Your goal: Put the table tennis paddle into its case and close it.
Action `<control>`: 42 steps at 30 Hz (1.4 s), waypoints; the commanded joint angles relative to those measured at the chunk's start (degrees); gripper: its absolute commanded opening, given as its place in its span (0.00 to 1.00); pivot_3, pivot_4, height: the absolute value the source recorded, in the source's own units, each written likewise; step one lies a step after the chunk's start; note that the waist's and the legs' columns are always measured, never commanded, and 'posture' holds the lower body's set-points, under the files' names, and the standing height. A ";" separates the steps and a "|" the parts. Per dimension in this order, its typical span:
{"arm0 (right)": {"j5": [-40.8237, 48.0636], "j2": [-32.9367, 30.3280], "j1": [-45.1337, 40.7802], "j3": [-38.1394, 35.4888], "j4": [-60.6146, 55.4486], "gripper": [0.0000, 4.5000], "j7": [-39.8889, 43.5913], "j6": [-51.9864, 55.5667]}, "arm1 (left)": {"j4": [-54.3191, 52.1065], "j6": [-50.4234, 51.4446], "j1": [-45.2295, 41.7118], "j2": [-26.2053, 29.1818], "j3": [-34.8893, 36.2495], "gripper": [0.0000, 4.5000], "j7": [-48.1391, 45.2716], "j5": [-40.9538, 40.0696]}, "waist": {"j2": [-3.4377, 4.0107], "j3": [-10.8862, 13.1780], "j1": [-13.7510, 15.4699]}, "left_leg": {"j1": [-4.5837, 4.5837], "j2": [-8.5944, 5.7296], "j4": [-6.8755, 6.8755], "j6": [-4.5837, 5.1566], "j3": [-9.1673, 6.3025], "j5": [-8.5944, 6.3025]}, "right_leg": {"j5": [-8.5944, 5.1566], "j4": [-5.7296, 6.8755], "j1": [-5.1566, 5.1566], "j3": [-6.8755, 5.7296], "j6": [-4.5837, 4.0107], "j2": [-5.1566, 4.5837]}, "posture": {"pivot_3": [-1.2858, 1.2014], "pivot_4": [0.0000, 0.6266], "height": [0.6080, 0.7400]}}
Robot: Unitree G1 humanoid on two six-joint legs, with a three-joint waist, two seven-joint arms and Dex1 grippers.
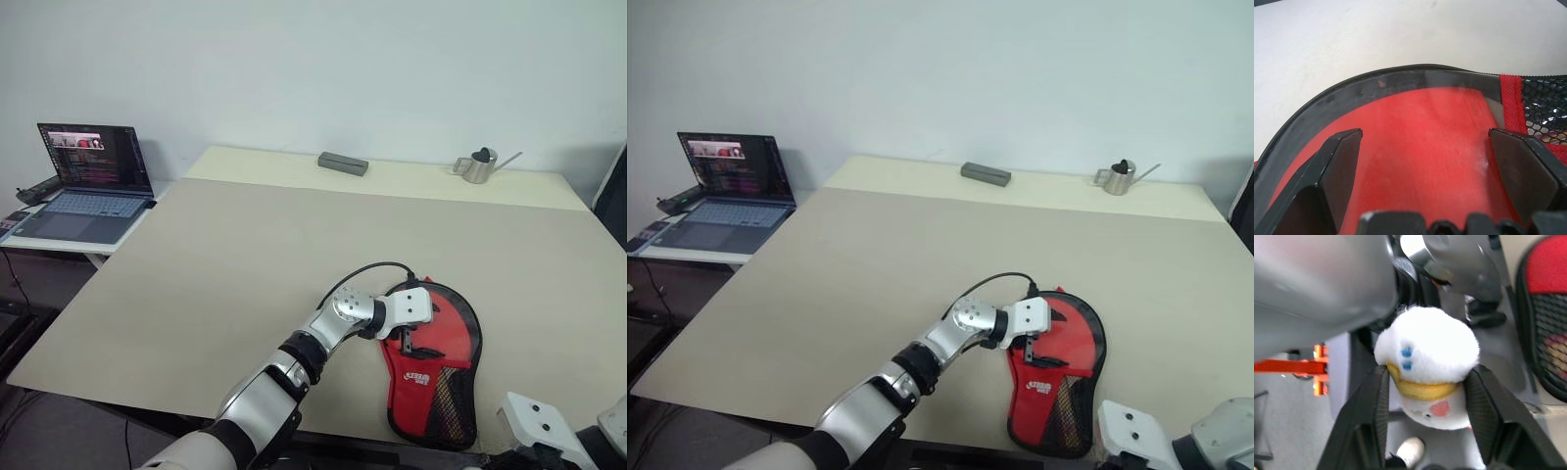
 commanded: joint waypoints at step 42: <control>-2.23 12.33 -44.82 12.38 41.83 0.47 -4.78 -11.37 | -49.15 35.16 11.08 27.99 23.08 1.00 -11.36 -24.98 | 0.88 2.14 -3.83 | -0.15 0.24 -0.02 -0.16 0.19 0.32 | 0.05 0.91 -0.33 -0.83 -0.11 -0.64 | 0.52 0.24 1.00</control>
